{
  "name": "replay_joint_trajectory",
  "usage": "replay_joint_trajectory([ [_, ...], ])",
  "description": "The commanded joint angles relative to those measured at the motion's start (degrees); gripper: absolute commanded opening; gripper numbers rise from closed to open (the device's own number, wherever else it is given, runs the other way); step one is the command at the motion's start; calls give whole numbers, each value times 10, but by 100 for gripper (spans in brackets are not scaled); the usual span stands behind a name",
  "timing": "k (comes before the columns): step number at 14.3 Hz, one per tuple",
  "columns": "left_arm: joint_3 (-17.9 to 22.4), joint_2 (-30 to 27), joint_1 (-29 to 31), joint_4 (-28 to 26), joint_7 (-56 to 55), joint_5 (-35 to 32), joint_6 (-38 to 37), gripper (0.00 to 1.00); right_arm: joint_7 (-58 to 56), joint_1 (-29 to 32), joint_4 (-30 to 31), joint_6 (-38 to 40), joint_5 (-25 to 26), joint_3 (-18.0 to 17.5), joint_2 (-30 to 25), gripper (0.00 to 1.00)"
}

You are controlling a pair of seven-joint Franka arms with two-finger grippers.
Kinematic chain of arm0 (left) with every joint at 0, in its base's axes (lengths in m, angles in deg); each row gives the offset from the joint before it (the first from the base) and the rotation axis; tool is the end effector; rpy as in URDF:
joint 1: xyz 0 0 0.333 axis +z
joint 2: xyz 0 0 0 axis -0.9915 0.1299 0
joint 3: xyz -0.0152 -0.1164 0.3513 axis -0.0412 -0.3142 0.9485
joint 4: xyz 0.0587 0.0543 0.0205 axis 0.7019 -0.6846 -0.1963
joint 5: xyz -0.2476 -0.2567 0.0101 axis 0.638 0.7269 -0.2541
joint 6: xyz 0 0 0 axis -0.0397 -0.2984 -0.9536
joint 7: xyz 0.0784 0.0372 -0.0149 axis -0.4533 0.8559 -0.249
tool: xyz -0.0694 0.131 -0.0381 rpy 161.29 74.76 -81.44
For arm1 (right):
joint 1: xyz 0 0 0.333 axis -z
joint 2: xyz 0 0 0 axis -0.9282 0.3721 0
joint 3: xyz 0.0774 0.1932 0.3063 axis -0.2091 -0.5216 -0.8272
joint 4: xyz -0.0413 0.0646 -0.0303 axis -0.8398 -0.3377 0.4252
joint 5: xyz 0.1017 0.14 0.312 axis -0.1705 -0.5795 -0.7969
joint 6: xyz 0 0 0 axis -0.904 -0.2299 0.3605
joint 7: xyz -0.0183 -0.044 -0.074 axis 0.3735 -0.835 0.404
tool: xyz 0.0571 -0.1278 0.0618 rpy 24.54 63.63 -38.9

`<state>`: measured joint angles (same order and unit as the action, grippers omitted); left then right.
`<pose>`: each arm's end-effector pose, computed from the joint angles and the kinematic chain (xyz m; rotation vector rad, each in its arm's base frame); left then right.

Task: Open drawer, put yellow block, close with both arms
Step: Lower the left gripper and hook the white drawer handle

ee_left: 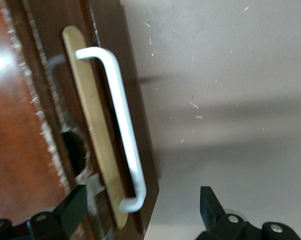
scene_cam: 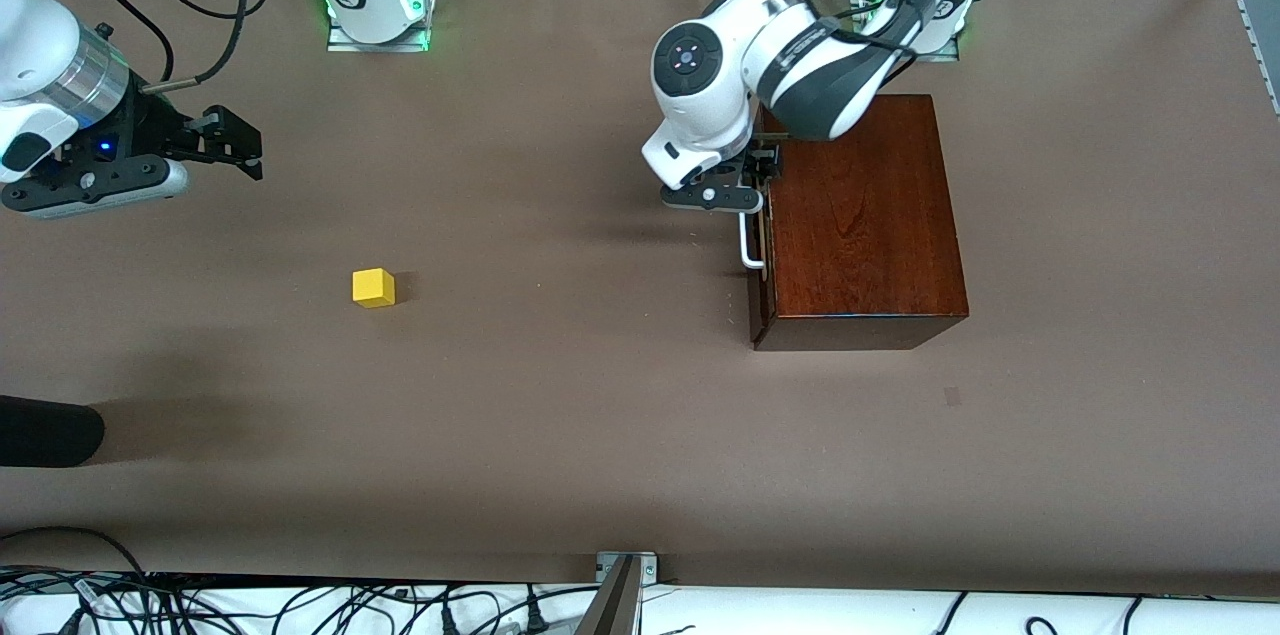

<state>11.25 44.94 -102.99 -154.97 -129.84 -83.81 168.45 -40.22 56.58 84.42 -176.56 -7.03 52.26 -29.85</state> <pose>0.4628 -0.4028 0.3685 -2.8957 0.1782 0.2416 0.5411 0.0792 0.6052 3.0954 0.3779 -0.0237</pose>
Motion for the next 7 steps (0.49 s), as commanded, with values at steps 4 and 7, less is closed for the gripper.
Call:
replay_joint_trajectory([
  [4, 0, 48, -7, 7, -54, -68, 55, 100, 3, 5, -5, -23, -2, 0, 3, 100],
  [7, 1, 58, -13, 8, -69, -75, 57, 100, 3, 7, -5, -32, -4, 2, 7, 100],
])
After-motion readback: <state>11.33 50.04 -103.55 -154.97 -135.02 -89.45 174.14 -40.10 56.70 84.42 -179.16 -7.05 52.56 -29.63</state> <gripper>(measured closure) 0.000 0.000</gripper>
